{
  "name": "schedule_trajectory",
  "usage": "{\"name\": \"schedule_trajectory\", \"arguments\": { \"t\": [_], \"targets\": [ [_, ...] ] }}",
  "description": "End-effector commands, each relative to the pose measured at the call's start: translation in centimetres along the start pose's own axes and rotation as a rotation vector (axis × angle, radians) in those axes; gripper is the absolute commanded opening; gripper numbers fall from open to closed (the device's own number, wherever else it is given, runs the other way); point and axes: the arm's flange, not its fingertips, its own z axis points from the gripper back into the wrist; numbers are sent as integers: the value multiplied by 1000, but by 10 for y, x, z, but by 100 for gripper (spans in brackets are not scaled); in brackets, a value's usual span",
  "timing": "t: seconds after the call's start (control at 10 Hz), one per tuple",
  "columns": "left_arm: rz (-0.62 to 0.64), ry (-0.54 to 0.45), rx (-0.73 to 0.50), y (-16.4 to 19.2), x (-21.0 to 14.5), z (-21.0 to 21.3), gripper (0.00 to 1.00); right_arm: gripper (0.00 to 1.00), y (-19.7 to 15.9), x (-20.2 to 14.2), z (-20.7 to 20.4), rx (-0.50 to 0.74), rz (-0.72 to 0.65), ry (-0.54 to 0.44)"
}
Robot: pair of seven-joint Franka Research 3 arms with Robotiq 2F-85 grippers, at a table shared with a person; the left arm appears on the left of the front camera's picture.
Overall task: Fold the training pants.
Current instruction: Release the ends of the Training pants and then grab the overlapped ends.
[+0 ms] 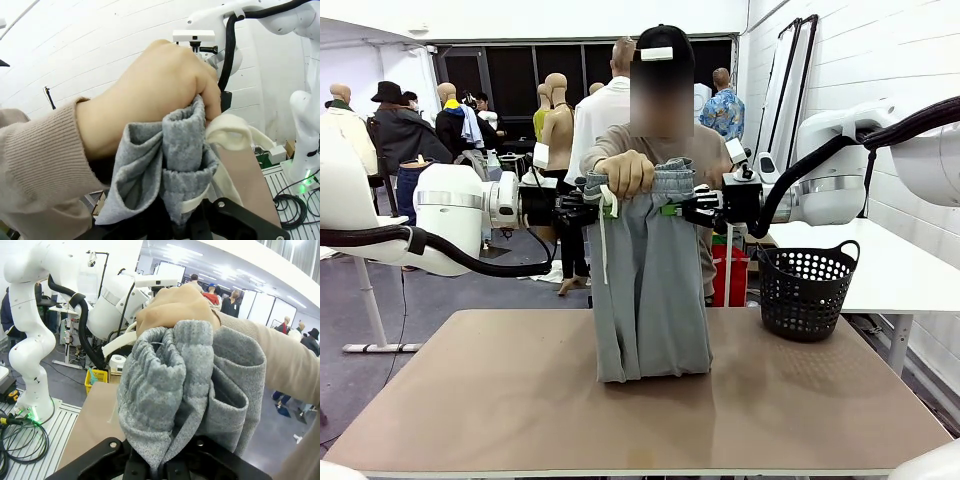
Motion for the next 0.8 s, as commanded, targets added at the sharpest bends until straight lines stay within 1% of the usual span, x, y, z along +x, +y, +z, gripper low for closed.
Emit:
{"name": "schedule_trajectory", "arguments": {
  "t": [0.0,0.7],
  "targets": [
    [8,-12,6,-1,0,0,0,0,0,2,-1,0,2,-5],
    [8,-12,6,-1,0,0,0,0,0,2,-1,0,2,-5]
  ]
}}
